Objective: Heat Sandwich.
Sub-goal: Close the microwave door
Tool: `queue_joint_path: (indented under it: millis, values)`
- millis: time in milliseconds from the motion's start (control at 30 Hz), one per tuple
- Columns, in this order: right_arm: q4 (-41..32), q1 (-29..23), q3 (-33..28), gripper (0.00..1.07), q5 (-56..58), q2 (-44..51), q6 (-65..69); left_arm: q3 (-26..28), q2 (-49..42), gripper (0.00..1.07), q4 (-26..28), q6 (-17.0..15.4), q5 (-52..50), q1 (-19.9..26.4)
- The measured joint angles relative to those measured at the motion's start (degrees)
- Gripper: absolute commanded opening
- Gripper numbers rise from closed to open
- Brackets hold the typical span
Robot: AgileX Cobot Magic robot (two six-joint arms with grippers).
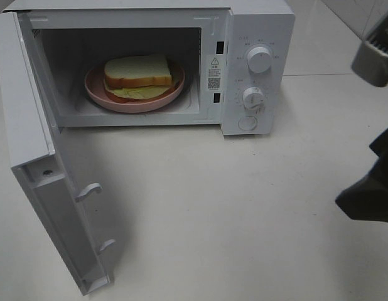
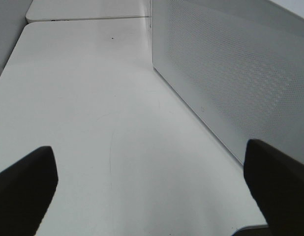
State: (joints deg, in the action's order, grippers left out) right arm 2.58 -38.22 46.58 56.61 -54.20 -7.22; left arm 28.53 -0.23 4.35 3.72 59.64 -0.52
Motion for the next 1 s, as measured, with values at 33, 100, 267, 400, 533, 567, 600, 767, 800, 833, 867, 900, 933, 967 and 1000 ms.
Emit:
queue_joint_path:
  millis: [33, 100, 267, 400, 533, 567, 600, 767, 800, 833, 867, 900, 933, 967, 1000]
  values:
    - [0.0, 0.0, 0.0, 0.76, 0.0, 0.0, 0.0, 0.0, 0.0, 0.98, 0.0, 0.0, 0.0, 0.0]
    - [0.0, 0.0, 0.0, 0.76, 3.1, 2.8, 0.5, 0.0, 0.0, 0.98, 0.0, 0.0, 0.0, 0.0]
    - [0.0, 0.0, 0.0, 0.76, 8.1, 7.5, 1.9, 0.0, 0.0, 0.98, 0.0, 0.0, 0.0, 0.0]
    - [0.0, 0.0, 0.0, 0.76, 10.3, 12.8, 2.8, 0.0, 0.0, 0.98, 0.0, 0.0, 0.0, 0.0]
    - [0.0, 0.0, 0.0, 0.76, 11.6, 18.9, 4.1, 0.0, 0.0, 0.98, 0.0, 0.0, 0.0, 0.0]
    - [0.1, 0.0, 0.0, 0.76, 11.9, 19.9, 4.6, 0.0, 0.0, 0.98, 0.0, 0.0, 0.0, 0.0]
    - [0.1, 0.0, 0.0, 0.76, 12.3, 21.3, 5.1, 0.0, 0.0, 0.98, 0.0, 0.0, 0.0, 0.0]
    - [0.5, 1.8, -0.6, 0.76, 12.7, 26.5, 7.2, 0.0, 0.0, 0.98, 0.0, 0.0, 0.0, 0.0]
    - [0.5, 1.8, -0.6, 0.76, 12.7, 26.5, 7.2, 0.0, 0.0, 0.98, 0.0, 0.0, 0.0, 0.0]
    - [0.7, 2.8, -1.1, 0.76, 12.7, 27.4, 7.6, 0.0, 0.0, 0.98, 0.0, 0.0, 0.0, 0.0]
    - [1.1, 5.2, -2.6, 0.76, 12.7, 29.1, 7.7, 0.0, 0.0, 0.98, 0.0, 0.0, 0.0, 0.0]
    - [1.4, 6.4, -3.3, 0.76, 12.7, 29.9, 7.7, 0.0, 0.0, 0.98, 0.0, 0.0, 0.0, 0.0]
    - [1.4, 6.4, -3.3, 0.76, 12.7, 29.9, 7.7, 0.0, 0.0, 0.98, 0.0, 0.0, 0.0, 0.0]
    - [1.8, 9.2, -5.2, 0.76, 12.7, 31.6, 7.7, 0.0, 0.0, 0.98, 0.0, 0.0, 0.0, 0.0]
    - [1.8, 10.4, -5.8, 0.76, 12.5, 32.5, 7.7, 0.0, 0.0, 0.98, 0.0, 0.0, 0.0, 0.0]
